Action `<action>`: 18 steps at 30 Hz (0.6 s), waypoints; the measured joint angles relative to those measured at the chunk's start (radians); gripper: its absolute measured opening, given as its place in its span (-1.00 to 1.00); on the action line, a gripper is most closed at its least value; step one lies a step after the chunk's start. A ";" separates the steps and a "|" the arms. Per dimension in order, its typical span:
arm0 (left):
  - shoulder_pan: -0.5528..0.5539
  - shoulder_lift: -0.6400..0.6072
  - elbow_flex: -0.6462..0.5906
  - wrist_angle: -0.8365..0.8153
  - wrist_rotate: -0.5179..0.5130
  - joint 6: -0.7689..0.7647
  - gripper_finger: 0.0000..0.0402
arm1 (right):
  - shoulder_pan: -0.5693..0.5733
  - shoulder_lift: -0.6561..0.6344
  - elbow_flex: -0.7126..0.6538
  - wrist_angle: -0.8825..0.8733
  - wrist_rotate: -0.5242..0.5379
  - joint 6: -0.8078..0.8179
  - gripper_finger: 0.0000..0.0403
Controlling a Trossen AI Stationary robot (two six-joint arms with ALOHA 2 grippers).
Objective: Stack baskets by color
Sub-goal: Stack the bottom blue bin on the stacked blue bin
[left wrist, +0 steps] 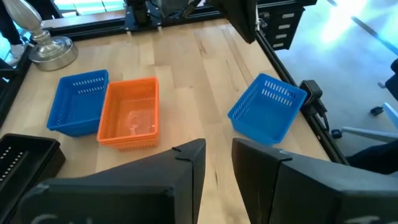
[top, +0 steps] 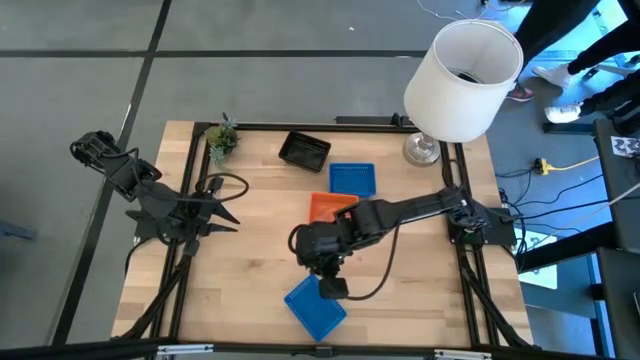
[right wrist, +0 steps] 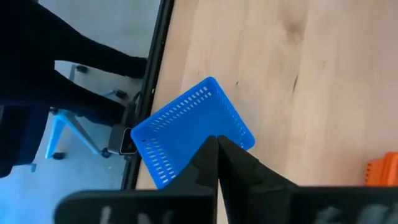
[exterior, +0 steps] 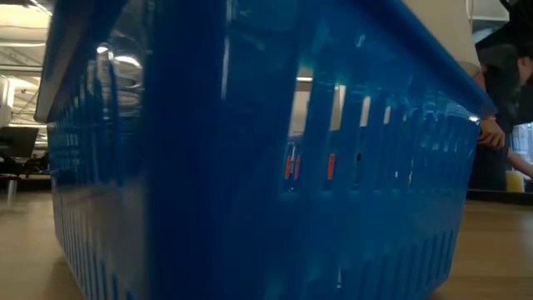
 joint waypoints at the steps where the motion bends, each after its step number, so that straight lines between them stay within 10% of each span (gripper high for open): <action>1: 0.000 0.000 0.000 0.000 0.000 0.000 -0.65 | -0.001 0.004 0.000 -0.002 -0.006 0.000 -0.96; 18: 0.000 0.000 0.000 -0.009 0.001 -0.001 -0.65 | -0.001 0.109 -0.004 0.005 0.044 -0.087 -0.41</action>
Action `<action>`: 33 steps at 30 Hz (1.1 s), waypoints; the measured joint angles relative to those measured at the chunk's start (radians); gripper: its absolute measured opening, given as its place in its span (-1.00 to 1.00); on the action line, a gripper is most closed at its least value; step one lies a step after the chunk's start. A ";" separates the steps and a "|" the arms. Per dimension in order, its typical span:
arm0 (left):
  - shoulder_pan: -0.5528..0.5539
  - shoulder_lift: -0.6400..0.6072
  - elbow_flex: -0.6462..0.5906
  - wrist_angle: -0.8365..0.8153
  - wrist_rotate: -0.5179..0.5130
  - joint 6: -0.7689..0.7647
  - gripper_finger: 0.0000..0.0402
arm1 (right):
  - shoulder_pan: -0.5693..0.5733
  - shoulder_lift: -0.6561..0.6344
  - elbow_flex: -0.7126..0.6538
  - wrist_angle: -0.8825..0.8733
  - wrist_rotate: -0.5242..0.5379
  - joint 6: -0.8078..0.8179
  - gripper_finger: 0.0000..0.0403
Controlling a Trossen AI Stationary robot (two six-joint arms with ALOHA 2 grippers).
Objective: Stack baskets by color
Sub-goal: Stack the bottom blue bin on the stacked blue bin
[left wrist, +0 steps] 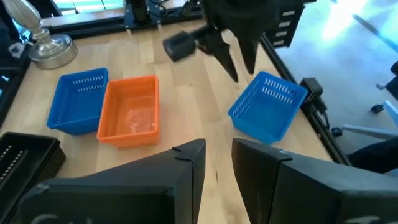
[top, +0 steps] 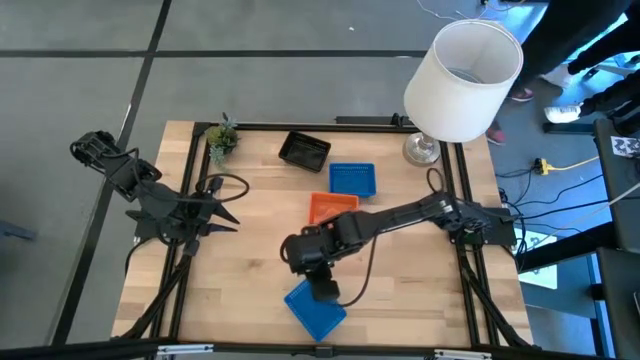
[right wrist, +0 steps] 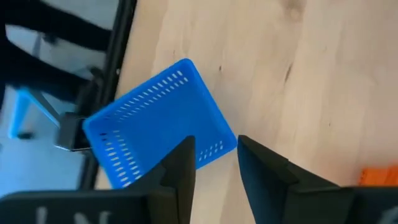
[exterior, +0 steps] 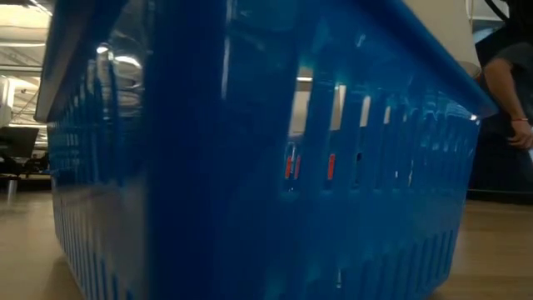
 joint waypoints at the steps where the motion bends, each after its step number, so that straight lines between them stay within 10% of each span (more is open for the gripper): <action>1: 0.000 0.000 0.000 -0.010 0.000 0.000 -0.65 | 0.001 0.014 0.000 0.011 0.000 -0.027 -0.41; 33: 0.000 0.000 0.000 -0.031 -0.001 -0.008 -0.65 | -0.008 0.255 0.000 0.069 0.000 -0.313 -0.42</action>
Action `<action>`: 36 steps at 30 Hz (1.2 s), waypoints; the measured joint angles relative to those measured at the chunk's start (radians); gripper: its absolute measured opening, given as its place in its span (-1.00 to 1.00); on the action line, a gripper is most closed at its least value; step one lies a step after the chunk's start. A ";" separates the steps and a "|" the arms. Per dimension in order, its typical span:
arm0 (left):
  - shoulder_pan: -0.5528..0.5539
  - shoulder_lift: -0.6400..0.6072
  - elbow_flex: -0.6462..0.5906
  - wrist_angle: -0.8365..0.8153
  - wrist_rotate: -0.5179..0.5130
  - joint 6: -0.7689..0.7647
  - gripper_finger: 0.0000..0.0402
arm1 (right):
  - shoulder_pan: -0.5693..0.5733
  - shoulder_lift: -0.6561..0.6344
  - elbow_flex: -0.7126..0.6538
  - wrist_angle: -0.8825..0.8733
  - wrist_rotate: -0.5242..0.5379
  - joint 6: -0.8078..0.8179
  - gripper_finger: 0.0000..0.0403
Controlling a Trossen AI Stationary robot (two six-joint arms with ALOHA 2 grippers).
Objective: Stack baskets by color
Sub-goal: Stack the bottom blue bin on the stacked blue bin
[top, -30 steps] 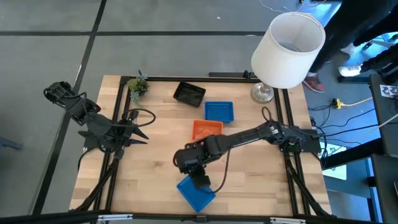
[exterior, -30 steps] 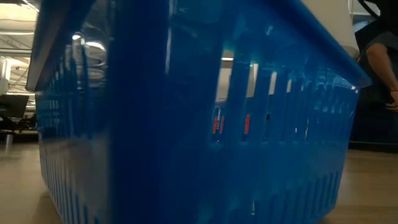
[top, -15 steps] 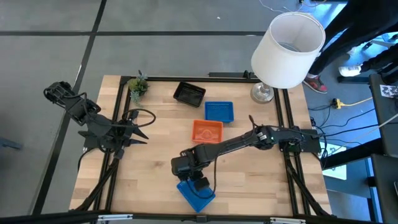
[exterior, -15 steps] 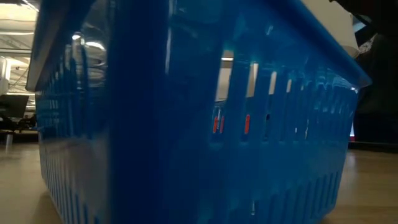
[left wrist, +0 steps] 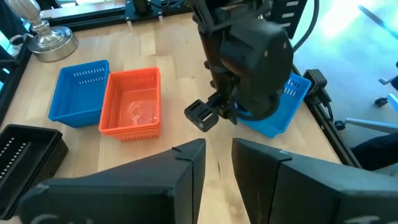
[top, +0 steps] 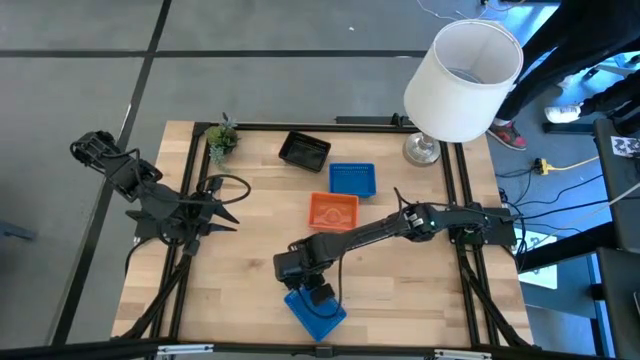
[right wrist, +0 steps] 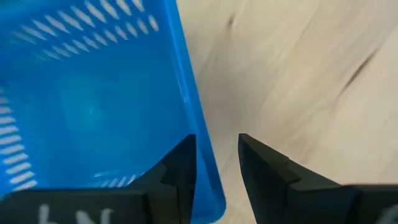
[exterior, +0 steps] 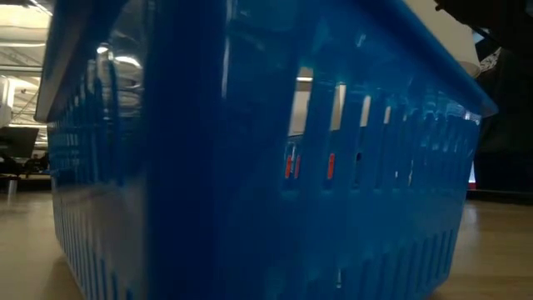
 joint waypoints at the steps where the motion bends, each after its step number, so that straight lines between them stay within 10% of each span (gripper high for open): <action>1: 0.000 0.000 0.000 0.000 0.000 0.000 -0.65 | 0.000 0.011 -0.001 -0.005 0.001 -0.001 -0.42; 24: 0.000 0.000 0.000 -0.005 0.000 0.001 -0.65 | -0.013 -0.002 0.021 -0.078 -0.074 0.291 -0.99; 36: 0.000 0.000 0.000 -0.072 -0.004 0.009 -0.65 | -0.029 -0.220 0.025 -0.252 0.198 0.742 -0.99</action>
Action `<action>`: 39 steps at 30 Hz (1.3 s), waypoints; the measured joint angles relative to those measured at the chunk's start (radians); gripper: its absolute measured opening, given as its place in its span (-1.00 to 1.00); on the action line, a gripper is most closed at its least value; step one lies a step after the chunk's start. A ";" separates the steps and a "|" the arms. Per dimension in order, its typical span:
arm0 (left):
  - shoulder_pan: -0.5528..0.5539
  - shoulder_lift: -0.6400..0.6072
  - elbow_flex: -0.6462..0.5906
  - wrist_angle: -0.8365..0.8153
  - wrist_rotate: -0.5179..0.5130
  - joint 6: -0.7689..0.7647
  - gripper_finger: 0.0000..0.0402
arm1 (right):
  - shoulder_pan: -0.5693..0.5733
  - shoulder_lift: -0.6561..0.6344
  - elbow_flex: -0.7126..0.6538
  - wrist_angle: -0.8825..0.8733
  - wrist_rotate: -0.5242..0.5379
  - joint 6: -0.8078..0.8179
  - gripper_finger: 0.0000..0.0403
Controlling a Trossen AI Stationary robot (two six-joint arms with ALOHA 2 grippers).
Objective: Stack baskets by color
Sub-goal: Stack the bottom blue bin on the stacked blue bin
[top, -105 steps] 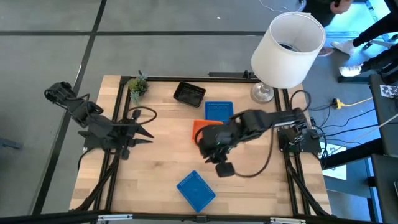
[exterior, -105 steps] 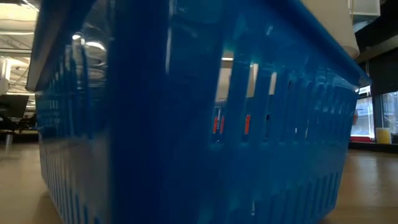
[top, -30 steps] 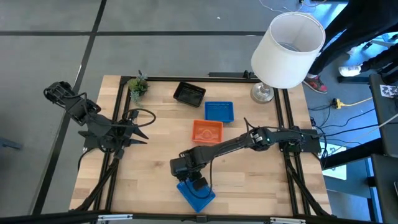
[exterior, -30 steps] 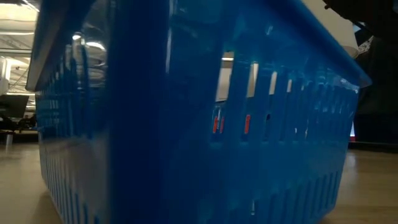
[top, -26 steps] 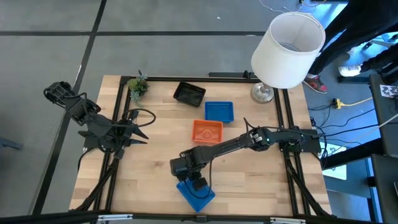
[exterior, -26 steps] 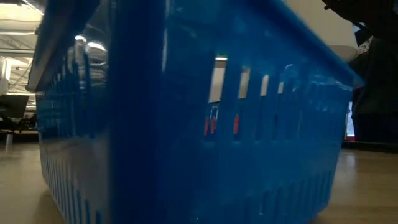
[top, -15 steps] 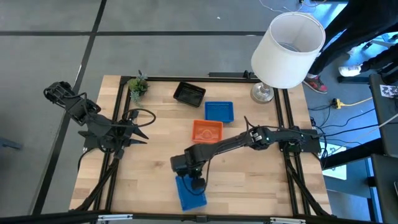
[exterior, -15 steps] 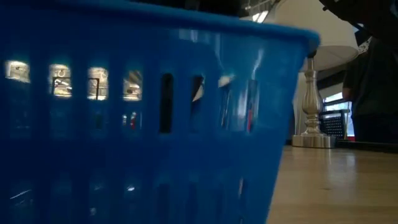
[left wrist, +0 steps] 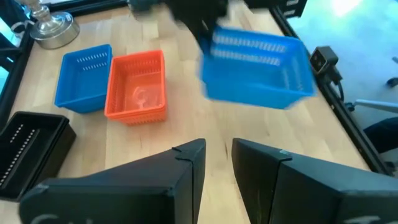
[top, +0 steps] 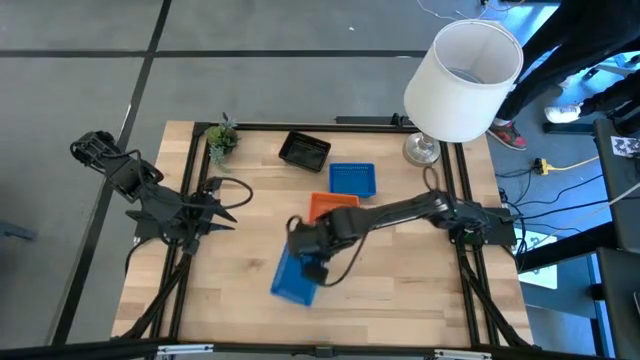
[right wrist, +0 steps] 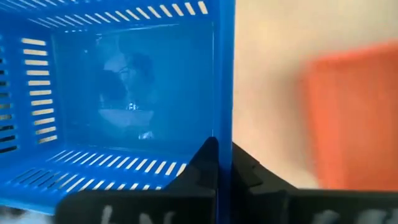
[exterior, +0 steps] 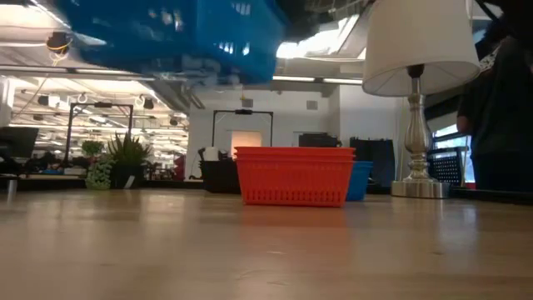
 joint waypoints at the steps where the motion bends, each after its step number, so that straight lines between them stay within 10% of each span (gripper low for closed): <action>1: 0.000 0.000 0.000 -0.008 0.000 0.000 -0.65 | -0.001 -0.021 0.000 -0.032 0.045 0.055 -1.00; 13: 0.000 0.000 0.000 -0.044 -0.003 0.027 -0.65 | -0.137 -0.216 -0.009 -0.214 0.302 0.623 -1.00; 30: 0.000 0.000 0.000 -0.044 -0.028 0.026 -0.65 | -0.373 -0.276 -0.026 -0.212 0.266 0.386 -1.00; 39: 0.000 0.000 0.000 -0.044 -0.054 0.018 -0.65 | -0.451 -0.371 -0.323 -0.212 0.201 0.346 -1.00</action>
